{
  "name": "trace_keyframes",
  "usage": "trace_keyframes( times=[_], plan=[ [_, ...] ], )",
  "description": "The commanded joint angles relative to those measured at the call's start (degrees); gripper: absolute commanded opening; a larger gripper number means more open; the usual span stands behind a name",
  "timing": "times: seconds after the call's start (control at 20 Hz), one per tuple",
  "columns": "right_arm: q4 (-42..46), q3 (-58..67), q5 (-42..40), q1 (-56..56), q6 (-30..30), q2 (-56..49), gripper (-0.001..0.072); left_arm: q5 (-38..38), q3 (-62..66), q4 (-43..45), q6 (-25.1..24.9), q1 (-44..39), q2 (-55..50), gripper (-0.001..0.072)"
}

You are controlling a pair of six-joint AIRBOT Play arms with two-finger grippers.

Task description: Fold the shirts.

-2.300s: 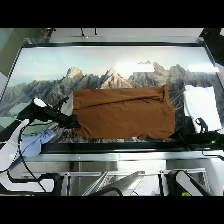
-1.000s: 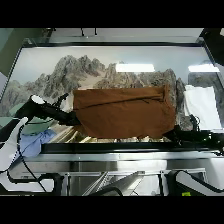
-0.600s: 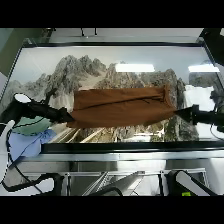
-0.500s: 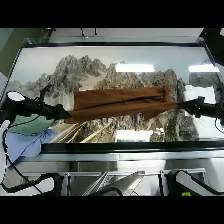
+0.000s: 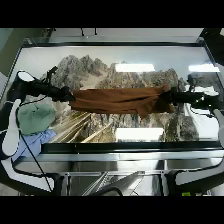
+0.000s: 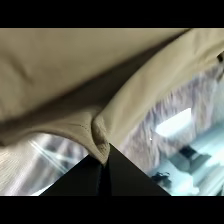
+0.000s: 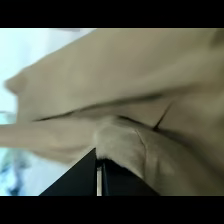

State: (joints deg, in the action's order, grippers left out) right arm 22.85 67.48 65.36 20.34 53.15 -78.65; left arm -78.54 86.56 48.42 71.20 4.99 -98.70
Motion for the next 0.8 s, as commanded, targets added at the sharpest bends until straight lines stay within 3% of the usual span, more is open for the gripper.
trace_keyframes(
  times=[0.0,0.45,0.55,0.6,0.65,0.7,0.75],
  plan=[
    [-0.02,7.45,-6.01,-2.14,-1.77,-10.25,0.0019,0.85,8.37,0.11,2.71,-0.79,-8.85,0.0013],
    [0.02,16.7,-8.31,-1.75,-3.89,-15.52,0.0029,0.57,17.11,0.02,5.4,-1.38,-17.25,0.0014],
    [-0.04,18.23,-6.67,-1.79,-3.89,-15.34,0.0207,-0.57,17.14,-0.02,5.4,-1.14,-16.74,0.0015],
    [-0.02,19.12,-5.35,-1.79,-3.89,-14.97,0.0209,-1.14,17.14,-0.11,5.38,-1.14,-16.15,0.0017],
    [0.02,20.24,-4.2,-1.7,-3.89,-14.29,0.0233,-1.36,17.14,-0.11,5.35,-1.14,-15.45,0.0177],
    [0.7,21.33,-4.02,-1.46,-3.87,-13.49,0.0298,-1.14,17.14,-0.11,5.38,-1.14,-14.53,0.0639],
    [2.67,22.6,-4.5,-1.07,-3.85,-12.66,0.041,-0.42,17.16,-0.15,5.51,-1.14,-13.62,0.0683]
  ],
)
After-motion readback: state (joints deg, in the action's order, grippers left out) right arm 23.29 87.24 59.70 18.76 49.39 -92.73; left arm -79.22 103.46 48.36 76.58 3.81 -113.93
